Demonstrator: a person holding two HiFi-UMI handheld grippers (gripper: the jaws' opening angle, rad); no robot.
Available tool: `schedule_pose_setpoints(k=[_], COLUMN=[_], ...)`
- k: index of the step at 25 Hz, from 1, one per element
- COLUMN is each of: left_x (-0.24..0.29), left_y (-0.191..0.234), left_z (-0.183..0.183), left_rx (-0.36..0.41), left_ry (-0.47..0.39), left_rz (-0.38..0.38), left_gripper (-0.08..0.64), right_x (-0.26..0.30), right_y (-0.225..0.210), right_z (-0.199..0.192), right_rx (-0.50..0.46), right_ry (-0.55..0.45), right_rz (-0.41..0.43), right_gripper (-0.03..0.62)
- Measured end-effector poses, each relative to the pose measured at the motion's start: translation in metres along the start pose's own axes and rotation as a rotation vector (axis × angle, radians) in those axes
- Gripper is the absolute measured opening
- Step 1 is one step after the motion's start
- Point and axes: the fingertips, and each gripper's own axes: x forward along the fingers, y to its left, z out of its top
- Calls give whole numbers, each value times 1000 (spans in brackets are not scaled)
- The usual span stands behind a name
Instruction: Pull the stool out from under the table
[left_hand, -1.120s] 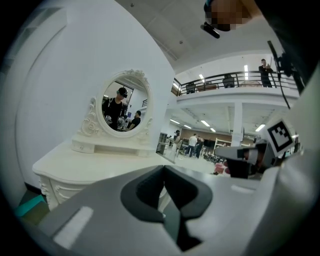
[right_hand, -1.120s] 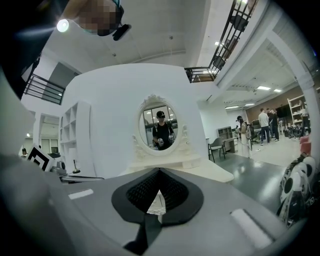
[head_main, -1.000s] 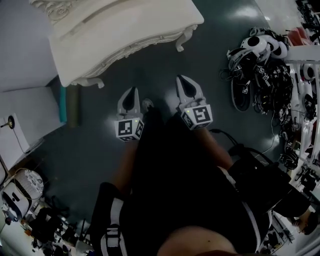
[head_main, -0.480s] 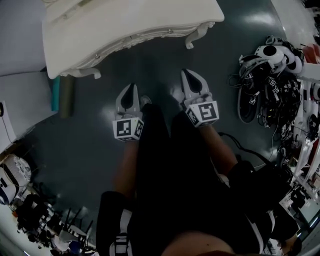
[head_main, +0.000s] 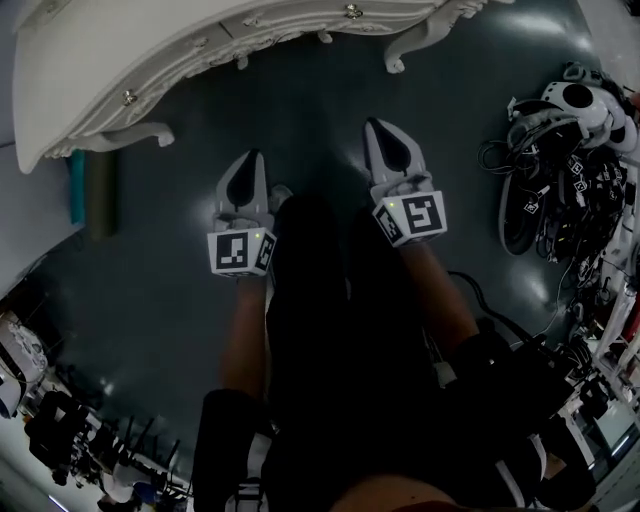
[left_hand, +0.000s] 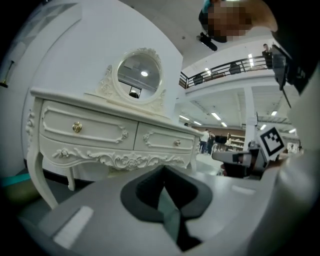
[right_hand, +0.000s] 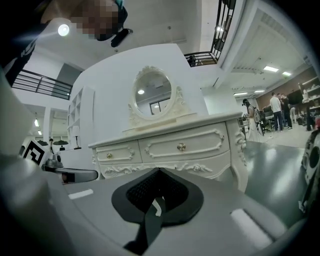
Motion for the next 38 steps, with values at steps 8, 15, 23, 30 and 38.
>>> schedule_pose_setpoints(k=[8,15,23,30,38], left_x=[31,36,37,78,123], left_y=[40,60,72,121,159], left_z=[-113,-163,-176,-211,-230], left_rx=[4,17,48,53,50], left_ry=[-82,-116,-129,-117,-112], left_rz=[37,57,92,100,89], left_gripper=[9,9,9,9,9], right_x=[41,57,60,104,150], right_y=[-32,-49,-53,-65,-71], right_z=[-130,-182,-201,-228,-256], right_rx=[-26,-35,-56,-41,-45], right_ry=[-42,-72,-69,-89,-75], right_rz=[11,28,80,40,30], right_gripper=[-2,-2,-2,-2,0])
